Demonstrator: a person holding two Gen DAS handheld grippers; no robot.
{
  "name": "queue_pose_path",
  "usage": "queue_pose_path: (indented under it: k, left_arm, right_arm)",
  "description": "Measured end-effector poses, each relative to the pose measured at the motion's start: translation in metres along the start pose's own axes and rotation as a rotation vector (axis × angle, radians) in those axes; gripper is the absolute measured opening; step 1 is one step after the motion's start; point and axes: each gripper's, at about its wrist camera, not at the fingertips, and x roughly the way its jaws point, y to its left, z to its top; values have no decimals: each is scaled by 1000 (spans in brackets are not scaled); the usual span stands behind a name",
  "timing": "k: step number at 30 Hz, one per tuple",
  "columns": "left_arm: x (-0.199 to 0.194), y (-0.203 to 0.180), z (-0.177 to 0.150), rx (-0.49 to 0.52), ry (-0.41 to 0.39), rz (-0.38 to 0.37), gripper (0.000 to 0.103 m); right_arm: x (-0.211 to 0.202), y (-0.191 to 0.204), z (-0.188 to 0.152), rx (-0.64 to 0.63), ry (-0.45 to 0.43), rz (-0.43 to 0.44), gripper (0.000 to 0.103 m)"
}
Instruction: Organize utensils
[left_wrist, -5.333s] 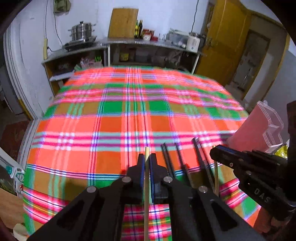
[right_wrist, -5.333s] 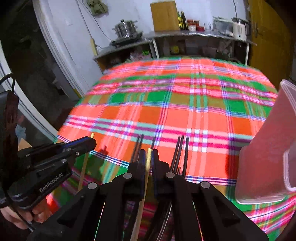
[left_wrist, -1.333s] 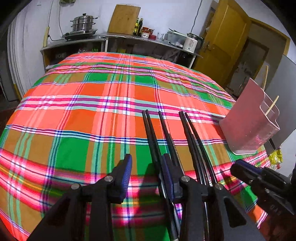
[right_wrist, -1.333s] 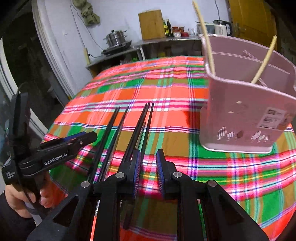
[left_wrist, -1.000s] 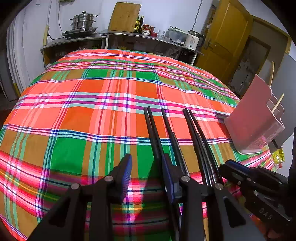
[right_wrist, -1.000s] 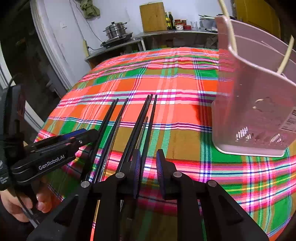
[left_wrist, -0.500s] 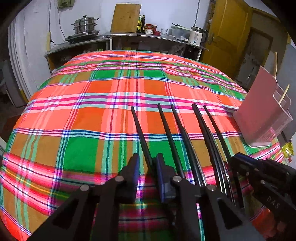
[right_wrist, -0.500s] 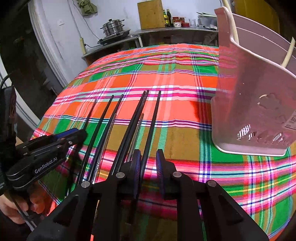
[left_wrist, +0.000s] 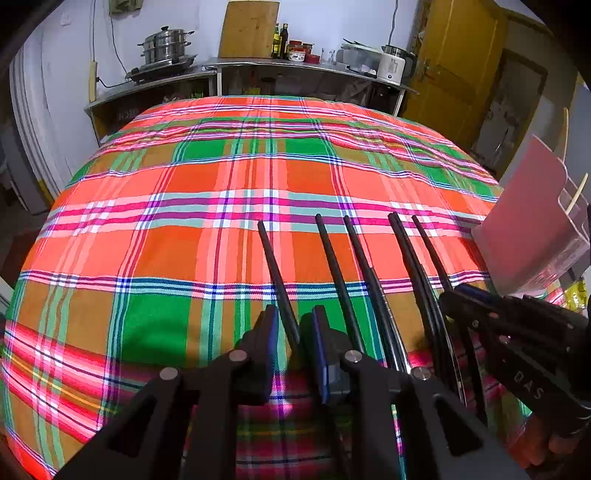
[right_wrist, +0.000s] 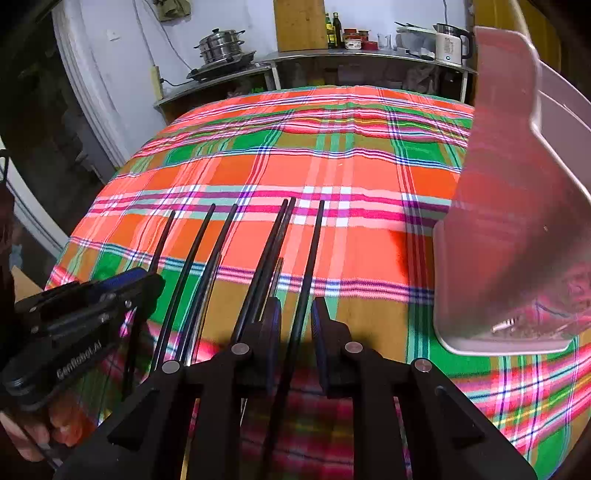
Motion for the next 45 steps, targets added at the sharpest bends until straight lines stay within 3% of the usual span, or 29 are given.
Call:
queue_pose_path:
  k: [2, 4, 10, 33, 45]
  left_arm:
    - [0, -3, 0, 12, 2, 12, 17]
    - [0, -4, 0, 19, 3, 16, 11]
    - [-5, -2, 3, 2, 9, -30, 6]
    - [-131, -16, 33, 21, -214, -157, 6]
    - [-160, -35, 38, 56, -254, -192, 6]
  right_arm:
    - [2, 3, 2, -5, -1, -10, 17]
    - [3, 3, 3, -9, 1, -20, 7]
    - [-2, 2, 4, 2, 6, 13, 6]
    - [-123, 5, 20, 7, -245, 109, 6]
    - [-164, -6, 13, 22, -326, 117, 5]
